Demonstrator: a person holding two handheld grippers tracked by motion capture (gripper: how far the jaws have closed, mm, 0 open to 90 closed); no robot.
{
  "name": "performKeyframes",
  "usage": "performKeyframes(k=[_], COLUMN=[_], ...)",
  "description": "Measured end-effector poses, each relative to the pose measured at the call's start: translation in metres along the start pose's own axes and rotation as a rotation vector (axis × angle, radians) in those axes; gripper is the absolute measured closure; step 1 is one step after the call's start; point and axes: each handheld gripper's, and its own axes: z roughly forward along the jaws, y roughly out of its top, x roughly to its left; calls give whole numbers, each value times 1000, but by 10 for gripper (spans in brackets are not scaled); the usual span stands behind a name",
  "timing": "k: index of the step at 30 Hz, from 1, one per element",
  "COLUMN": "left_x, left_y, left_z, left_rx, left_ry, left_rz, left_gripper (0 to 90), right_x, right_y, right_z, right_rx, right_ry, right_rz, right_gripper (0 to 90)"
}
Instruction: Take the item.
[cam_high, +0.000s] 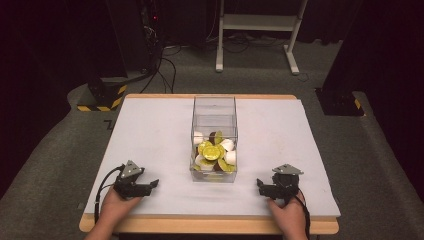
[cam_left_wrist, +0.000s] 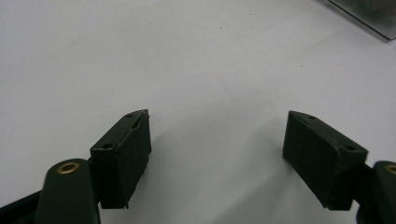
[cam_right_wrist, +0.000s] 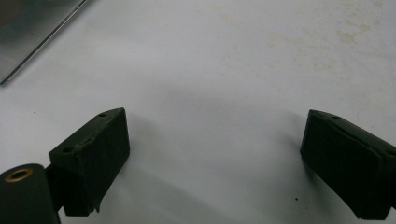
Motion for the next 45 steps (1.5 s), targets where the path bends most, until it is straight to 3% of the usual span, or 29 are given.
performKeyframes(k=[1, 5, 7, 12, 24, 28, 32, 35, 45], left_x=[-1, -1, -1, -3, -11, -16, -19, -25, -37], left_y=[1, 2, 3, 4, 11, 14, 16, 17, 20], left_z=[1, 1, 0, 0, -6, -8, -9, -8, -1], left_rx=[-9, 1, -1, 0, -49, -65, -64, -59, -53], left_ry=[4, 3, -24, -36, -71, -91, -103, -112, -130], left_rz=[-17, -17, -26, -1, -9, -30, -21, 11, 23], left_gripper=[236, 228, 239, 242, 241, 249, 257, 255, 252], right_x=[0, 0, 0, 0, 0, 0, 0, 0, 0], right_y=[0, 0, 0, 0, 1, 1, 1, 1, 0], right_z=[0, 0, 0, 0, 0, 0, 0, 0, 0], right_rx=[0, 0, 2, 2, 3, 5, 6, 4, 3], right_ry=[-1, 0, 0, -1, -1, 0, 0, 0, 0], right_rz=[0, 0, 0, -2, -3, -1, -2, -2, 0], right_gripper=[77, 77, 77, 77, 78, 78, 78, 78, 78])
